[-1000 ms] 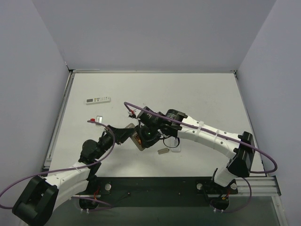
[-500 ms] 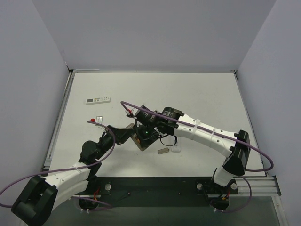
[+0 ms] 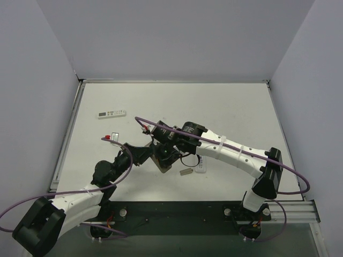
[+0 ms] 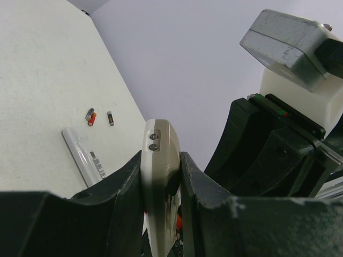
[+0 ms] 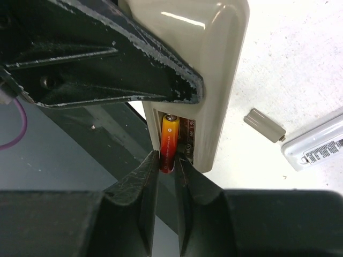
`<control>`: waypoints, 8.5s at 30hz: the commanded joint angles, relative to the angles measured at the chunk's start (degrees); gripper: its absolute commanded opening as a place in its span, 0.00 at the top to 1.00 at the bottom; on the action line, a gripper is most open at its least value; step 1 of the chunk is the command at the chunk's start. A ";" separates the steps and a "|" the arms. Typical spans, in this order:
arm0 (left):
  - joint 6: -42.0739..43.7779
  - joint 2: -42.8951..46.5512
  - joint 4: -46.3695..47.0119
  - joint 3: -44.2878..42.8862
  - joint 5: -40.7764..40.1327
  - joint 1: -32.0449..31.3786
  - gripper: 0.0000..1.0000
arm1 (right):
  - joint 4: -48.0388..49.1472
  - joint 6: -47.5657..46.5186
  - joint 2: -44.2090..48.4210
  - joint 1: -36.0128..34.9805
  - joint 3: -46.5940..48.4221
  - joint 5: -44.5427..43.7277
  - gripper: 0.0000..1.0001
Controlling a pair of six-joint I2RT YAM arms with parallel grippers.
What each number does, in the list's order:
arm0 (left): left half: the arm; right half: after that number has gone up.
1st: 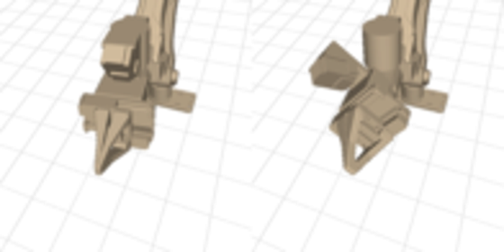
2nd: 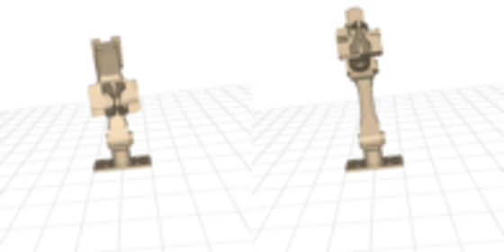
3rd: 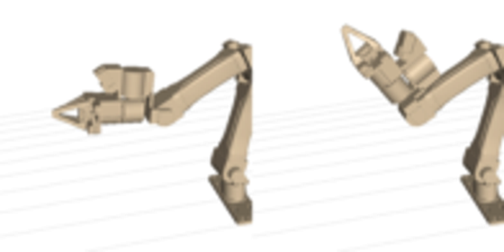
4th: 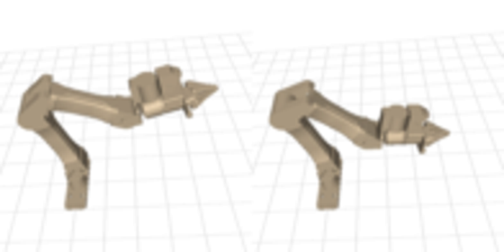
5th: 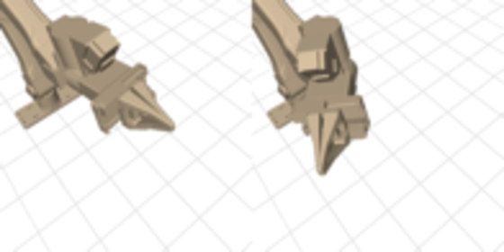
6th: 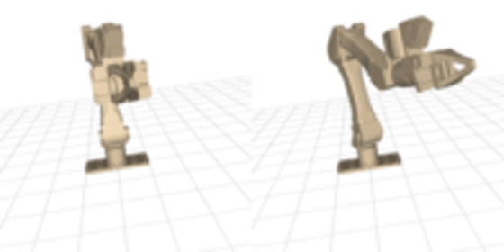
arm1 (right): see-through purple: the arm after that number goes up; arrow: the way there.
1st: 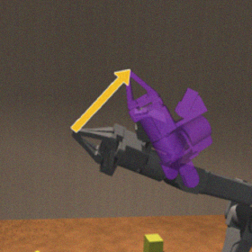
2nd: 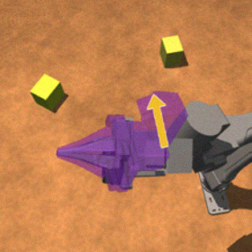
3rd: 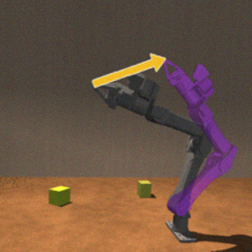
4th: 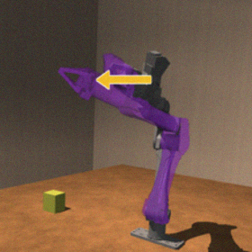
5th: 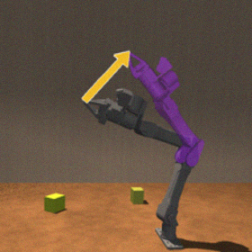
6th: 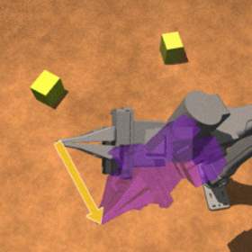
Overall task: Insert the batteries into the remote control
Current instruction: Load the battery into the remote control, then move the battery to the center of the board.
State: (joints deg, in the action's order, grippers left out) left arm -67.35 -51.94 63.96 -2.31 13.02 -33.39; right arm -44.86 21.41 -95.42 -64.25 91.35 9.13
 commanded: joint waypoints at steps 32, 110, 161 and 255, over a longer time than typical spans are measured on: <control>-7.70 1.76 5.83 5.21 -5.98 -1.42 1.00 | -1.37 -1.63 3.83 -2.20 3.57 -7.19 0.46; -17.29 -0.79 -5.69 -6.13 11.15 -1.86 1.00 | 25.17 -57.80 22.82 4.83 -28.60 34.82 0.76; -16.93 0.97 -5.52 -6.92 6.41 -5.64 1.00 | 32.47 -44.70 12.80 2.99 -28.16 22.08 0.97; 4.25 5.80 -24.50 -1.39 7.73 5.53 1.00 | 24.56 -22.82 -6.54 48.78 -29.65 -3.15 0.51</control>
State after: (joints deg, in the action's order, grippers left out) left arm -63.83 -46.04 36.18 -2.48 19.73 -28.32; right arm -18.70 -1.34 -101.36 -15.84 60.55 6.17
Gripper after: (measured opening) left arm 0.368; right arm 0.532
